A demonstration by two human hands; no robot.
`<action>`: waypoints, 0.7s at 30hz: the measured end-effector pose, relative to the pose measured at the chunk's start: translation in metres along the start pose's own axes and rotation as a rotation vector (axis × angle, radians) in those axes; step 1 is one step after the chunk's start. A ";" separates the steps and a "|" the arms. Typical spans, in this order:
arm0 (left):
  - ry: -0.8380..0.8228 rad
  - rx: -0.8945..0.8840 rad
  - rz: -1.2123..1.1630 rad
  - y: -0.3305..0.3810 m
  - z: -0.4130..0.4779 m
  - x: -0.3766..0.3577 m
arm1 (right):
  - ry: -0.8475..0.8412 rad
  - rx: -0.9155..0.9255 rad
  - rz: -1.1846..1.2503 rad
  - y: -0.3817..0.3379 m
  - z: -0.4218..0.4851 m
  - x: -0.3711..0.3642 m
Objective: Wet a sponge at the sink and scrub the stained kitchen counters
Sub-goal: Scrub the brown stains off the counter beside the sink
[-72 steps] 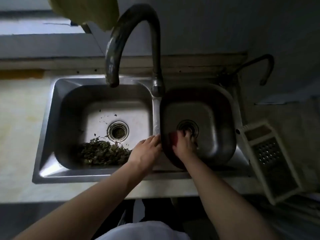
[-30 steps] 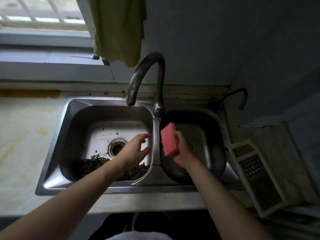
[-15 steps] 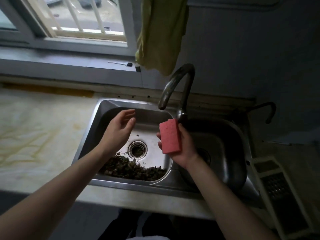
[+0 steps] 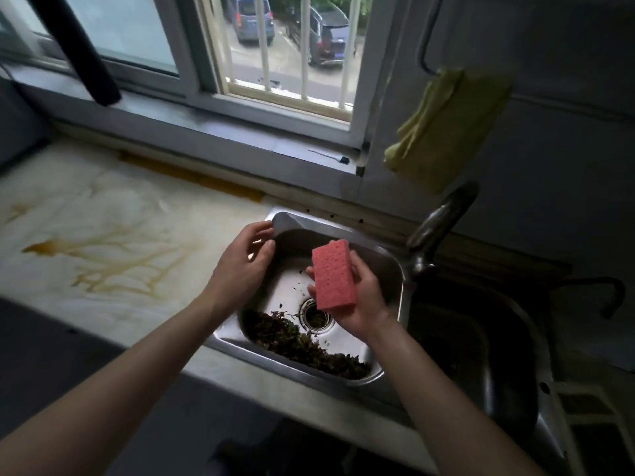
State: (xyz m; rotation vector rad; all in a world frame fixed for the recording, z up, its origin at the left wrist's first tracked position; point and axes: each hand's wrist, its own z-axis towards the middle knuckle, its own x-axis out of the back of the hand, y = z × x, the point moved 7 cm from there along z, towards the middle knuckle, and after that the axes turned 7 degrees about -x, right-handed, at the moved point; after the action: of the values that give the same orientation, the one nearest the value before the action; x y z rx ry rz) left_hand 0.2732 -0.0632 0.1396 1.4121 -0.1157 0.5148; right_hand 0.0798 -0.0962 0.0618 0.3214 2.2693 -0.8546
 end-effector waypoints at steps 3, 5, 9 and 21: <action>0.060 -0.011 0.006 -0.003 -0.005 0.042 | -0.033 -0.011 -0.046 0.014 0.005 -0.040; 0.102 -0.017 0.016 -0.005 -0.009 0.072 | -0.057 -0.019 -0.066 0.025 0.009 -0.070; 0.194 -0.019 0.034 -0.009 -0.022 0.135 | -0.095 -0.046 -0.132 0.051 0.020 -0.131; 0.439 -0.011 0.064 -0.032 -0.094 0.318 | -0.306 -0.164 -0.240 0.162 0.044 -0.296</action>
State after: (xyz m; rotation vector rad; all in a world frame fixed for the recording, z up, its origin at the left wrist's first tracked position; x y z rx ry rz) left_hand 0.5472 0.1122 0.2139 1.2577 0.1900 0.8633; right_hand 0.3915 -0.0007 0.1579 -0.1513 2.0960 -0.7707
